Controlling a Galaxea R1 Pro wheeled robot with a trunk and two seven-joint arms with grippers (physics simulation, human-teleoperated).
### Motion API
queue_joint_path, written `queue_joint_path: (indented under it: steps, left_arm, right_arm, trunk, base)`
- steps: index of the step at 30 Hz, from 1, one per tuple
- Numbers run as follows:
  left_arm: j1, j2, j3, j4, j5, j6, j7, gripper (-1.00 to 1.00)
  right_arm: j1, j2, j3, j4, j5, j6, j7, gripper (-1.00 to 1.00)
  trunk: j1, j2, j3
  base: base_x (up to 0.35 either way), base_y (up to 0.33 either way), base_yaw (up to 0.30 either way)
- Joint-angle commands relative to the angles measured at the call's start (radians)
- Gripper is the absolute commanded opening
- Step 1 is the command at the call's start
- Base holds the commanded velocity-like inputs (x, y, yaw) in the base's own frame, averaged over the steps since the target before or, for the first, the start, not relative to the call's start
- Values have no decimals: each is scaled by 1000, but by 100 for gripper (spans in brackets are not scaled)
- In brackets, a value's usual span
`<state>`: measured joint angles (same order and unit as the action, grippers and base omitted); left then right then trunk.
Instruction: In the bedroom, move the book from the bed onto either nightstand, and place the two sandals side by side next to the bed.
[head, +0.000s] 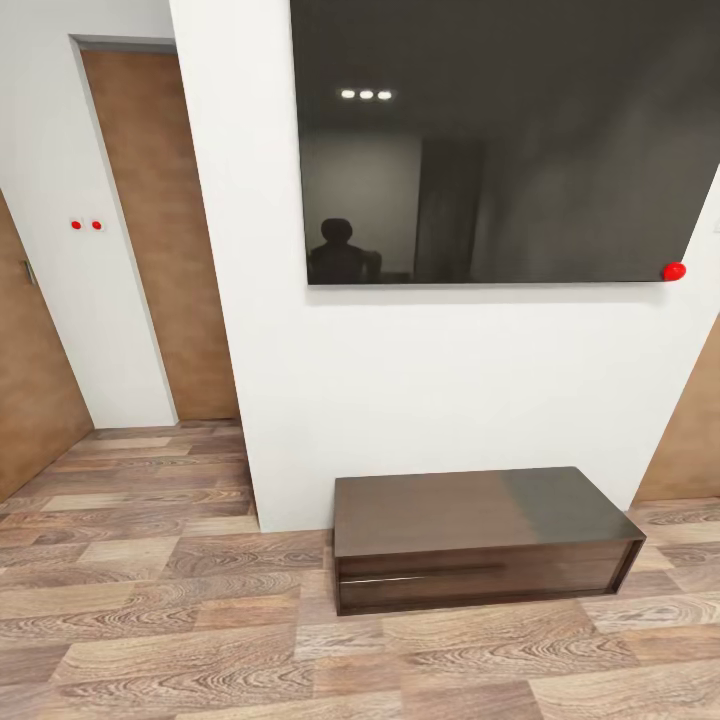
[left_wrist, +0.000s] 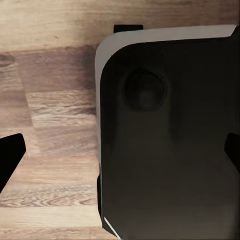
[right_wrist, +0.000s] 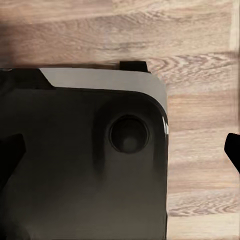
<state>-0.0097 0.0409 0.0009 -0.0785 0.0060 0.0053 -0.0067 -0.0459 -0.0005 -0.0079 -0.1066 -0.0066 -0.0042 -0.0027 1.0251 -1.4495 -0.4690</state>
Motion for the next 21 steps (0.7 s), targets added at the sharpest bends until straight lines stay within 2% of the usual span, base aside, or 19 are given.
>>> queue_joint_path:
  steps: [1,9,21]
  left_arm:
    - [-5,1,0,-7,0,1,0,100]
    - [-19,6,1,-28,0,1,3,100]
    - [-22,-2,1,-33,3,2,4,100]
  right_arm:
    - [-1,0,-1,-18,-1,0,0,100]
    - [-1,-2,-1,-94,-1,5,-2,100]
    - [-17,-2,-1,-115,-1,15,-5,100]
  trunk:
    - [0,-1,-1]
    - [0,-1,-1]
    - [0,-1,-1]
  base:
    - [0,0,0]
    - [0,0,0]
    - [0,0,0]
